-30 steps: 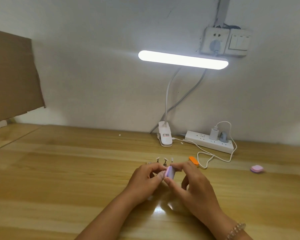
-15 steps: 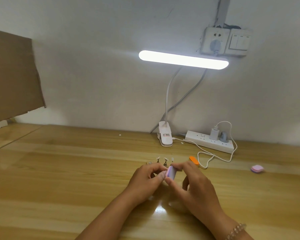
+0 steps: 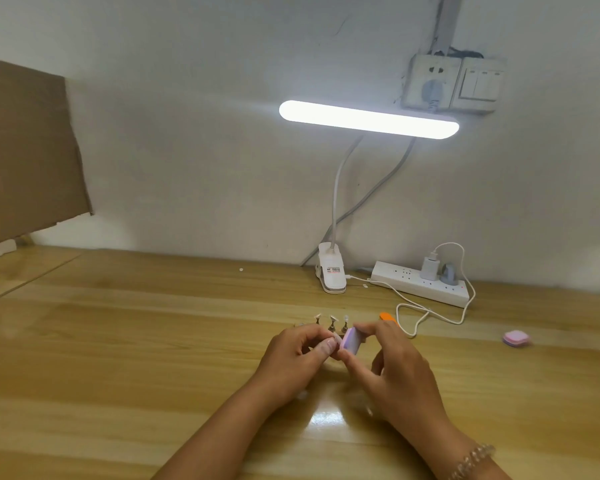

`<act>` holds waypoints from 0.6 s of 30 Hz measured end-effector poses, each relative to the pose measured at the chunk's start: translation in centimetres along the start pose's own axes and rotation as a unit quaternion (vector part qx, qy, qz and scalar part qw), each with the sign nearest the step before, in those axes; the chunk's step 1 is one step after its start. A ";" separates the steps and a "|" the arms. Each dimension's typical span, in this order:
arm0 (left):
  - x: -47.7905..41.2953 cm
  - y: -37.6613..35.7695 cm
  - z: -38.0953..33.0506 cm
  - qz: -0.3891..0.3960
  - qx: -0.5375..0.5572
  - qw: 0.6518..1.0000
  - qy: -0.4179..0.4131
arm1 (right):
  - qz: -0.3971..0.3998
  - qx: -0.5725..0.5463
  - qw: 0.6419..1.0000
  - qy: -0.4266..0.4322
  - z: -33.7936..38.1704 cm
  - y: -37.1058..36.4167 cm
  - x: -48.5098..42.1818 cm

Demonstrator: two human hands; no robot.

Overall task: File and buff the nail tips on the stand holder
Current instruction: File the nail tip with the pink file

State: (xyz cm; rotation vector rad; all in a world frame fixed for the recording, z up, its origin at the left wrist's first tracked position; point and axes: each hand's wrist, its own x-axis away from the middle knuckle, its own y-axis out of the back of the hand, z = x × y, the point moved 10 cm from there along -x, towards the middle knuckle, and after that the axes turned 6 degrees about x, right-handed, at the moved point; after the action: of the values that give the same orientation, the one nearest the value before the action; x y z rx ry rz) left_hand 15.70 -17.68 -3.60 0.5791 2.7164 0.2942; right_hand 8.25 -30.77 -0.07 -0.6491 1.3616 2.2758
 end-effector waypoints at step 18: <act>-0.4 0.1 0.8 -0.007 0.024 1.000 0.003 | 0.003 -0.021 1.000 0.001 0.3 0.1 0.1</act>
State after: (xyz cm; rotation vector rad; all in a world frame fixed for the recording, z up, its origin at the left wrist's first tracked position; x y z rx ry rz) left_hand 16.34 -17.70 -4.16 0.5718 2.7398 0.2281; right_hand 8.08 -30.53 0.03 -0.6631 1.3212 2.3150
